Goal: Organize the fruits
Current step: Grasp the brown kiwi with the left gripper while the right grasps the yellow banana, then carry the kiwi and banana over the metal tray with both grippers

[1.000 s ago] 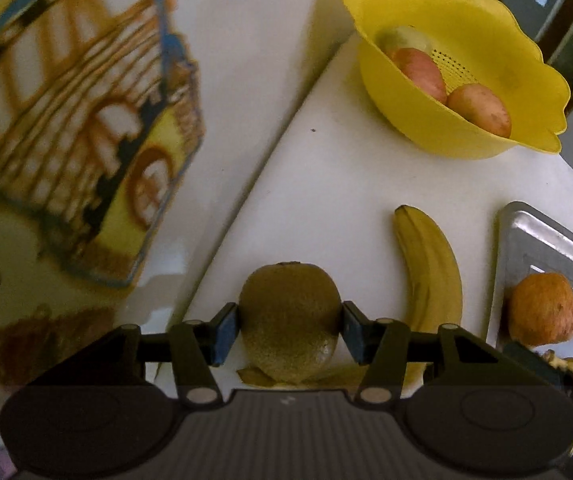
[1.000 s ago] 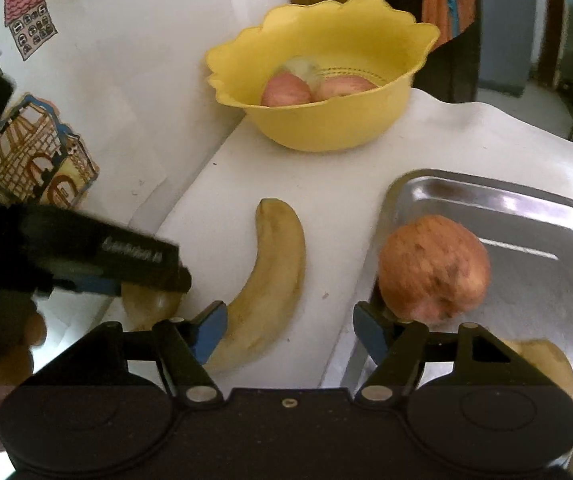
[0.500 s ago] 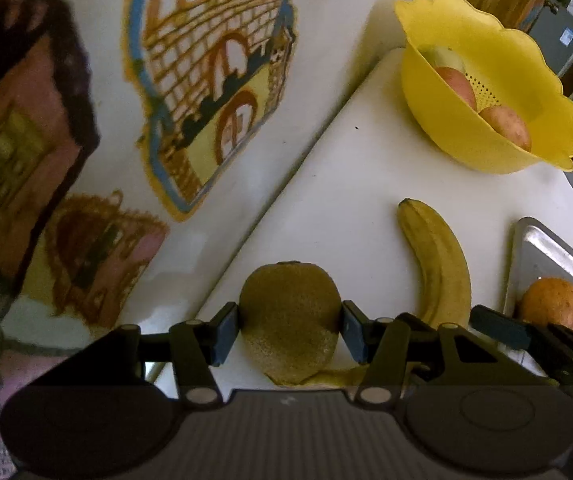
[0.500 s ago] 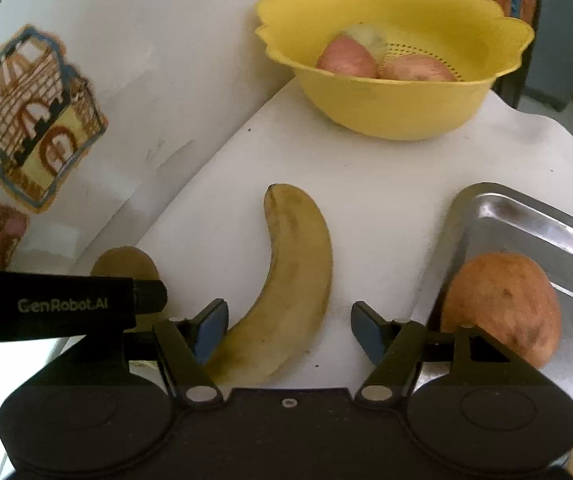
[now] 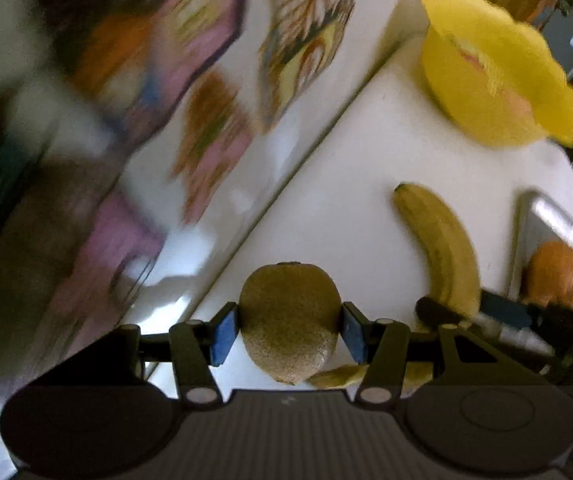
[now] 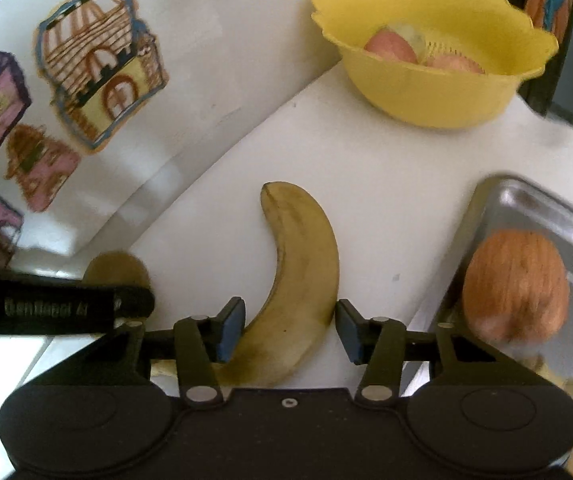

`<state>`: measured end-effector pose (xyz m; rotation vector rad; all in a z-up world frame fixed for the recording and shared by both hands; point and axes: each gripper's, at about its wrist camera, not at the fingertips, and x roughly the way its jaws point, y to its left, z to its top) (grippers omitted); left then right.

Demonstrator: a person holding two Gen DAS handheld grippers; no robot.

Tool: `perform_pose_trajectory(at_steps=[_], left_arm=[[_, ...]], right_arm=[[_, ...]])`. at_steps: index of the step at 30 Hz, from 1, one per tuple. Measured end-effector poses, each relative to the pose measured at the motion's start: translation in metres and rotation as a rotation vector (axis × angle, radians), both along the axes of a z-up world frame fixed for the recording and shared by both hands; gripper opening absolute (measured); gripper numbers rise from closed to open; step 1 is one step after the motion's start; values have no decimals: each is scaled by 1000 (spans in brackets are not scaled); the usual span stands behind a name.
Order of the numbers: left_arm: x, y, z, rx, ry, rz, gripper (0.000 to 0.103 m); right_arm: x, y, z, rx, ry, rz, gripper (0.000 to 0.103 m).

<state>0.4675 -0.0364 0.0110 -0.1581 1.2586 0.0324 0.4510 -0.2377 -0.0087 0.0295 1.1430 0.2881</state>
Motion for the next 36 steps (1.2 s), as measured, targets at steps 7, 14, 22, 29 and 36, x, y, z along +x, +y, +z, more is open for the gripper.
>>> perform_pose_trajectory(at_steps=[7,14,22,29,36], left_arm=[[-56,17,1,2,-18,-61,59],[-104,28,1,22,-16,-127,59],[-139,32,8,35,43,-142,59],[-138,30,6,41,42,-138,60],[-147,38,0,38,59,-115,63]], right_arm=[[-40,10,4,10,20,64,52],[-84,34,14,-28,19,214,51],[-128,54,20,6,72,261,51],[-142,54,11,-4,2,125,55],[-161,59,-4,-120,-131,54,78]])
